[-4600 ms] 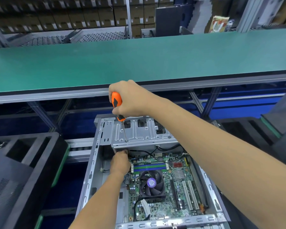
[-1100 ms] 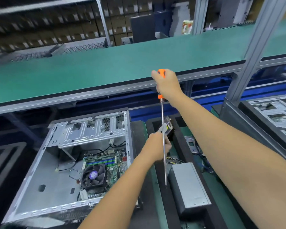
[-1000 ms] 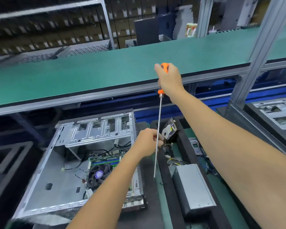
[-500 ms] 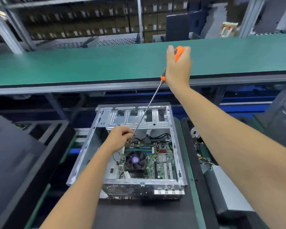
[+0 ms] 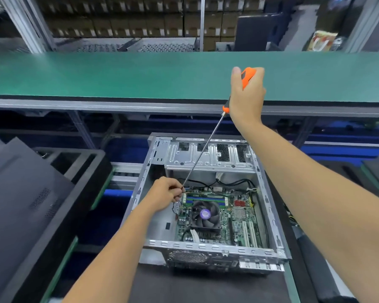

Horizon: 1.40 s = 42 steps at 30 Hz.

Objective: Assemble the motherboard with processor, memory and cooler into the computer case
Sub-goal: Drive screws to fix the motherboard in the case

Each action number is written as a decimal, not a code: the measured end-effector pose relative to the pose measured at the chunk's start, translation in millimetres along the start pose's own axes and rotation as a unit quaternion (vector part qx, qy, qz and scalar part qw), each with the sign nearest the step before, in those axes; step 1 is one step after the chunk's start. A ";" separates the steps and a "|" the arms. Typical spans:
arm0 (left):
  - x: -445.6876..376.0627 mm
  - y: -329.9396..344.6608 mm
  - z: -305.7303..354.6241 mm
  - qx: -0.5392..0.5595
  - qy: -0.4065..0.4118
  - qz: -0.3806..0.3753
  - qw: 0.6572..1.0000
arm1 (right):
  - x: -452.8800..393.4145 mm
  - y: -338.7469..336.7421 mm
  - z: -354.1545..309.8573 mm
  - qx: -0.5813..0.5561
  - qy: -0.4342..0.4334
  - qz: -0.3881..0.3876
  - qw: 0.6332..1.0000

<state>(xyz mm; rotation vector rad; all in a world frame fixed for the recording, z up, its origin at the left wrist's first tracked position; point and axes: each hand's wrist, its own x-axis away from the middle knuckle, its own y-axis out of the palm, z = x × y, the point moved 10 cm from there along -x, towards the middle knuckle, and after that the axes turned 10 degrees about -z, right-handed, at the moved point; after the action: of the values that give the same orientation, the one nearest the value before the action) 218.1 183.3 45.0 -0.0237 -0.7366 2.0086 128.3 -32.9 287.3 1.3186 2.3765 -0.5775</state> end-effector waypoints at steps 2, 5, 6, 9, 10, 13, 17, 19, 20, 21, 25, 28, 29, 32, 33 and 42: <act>-1.9 1.7 -0.7 0.005 0.003 0.002 1.000 | 1.5 6.8 1.9 -0.011 0.006 -0.010 1.000; -5.8 6.0 -0.2 0.014 0.015 -0.010 1.000 | 0.4 11.1 1.7 -0.003 0.002 -0.014 1.000; -6.9 7.9 0.3 0.020 0.020 -0.019 0.999 | 0.3 11.9 0.6 -0.004 -0.004 -0.013 1.000; -9.1 12.7 1.0 0.030 0.027 -0.038 0.998 | -1.2 12.2 -0.9 -0.011 -0.007 -0.015 1.000; -9.0 14.0 0.9 0.033 0.027 -0.042 0.998 | -1.5 10.8 -0.5 -0.011 -0.004 -0.015 1.000; -9.8 15.5 -0.1 0.041 0.026 -0.048 0.998 | -0.8 4.3 2.5 0.004 0.003 -0.008 1.000; -10.5 14.5 -2.1 0.035 0.015 -0.041 0.998 | 3.2 1.4 4.3 -0.009 0.002 0.004 1.000; -9.4 13.8 -2.4 0.038 0.011 -0.037 0.999 | 2.3 -0.7 4.8 -0.022 0.011 0.008 1.000; -9.1 14.4 -2.5 0.041 0.012 -0.039 0.998 | 1.5 -1.6 5.2 -0.025 0.017 0.009 1.000; -8.9 15.1 -2.6 0.043 0.014 -0.043 0.998 | 1.1 -2.3 5.3 -0.027 0.020 0.008 0.999; -8.7 18.4 -2.1 0.048 0.023 -0.059 0.997 | 0.5 -4.8 1.4 -0.029 0.016 0.011 0.999; -7.5 18.5 -2.5 0.051 0.021 -0.058 0.997 | -0.7 -7.1 2.6 -0.028 0.017 0.016 0.999; -7.3 17.8 -2.8 0.056 0.019 -0.055 0.997 | -1.2 -7.9 2.9 -0.027 0.019 0.017 0.999; -6.7 15.2 -1.9 0.077 0.015 -0.044 0.996 | -1.2 -8.7 2.5 -0.035 0.026 0.017 0.999; -6.3 14.3 -1.3 0.077 0.015 -0.041 0.996 | -0.8 -8.9 2.0 -0.033 0.026 0.018 0.999; -3.6 16.0 4.6 0.102 0.040 -0.053 0.993 | -1.6 -11.8 -3.6 -0.004 0.017 0.028 0.999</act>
<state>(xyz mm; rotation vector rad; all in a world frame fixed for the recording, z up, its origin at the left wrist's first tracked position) 206.0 172.5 39.7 0.0525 -0.4689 1.9602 118.5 -37.9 293.3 1.3971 2.3571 -0.5338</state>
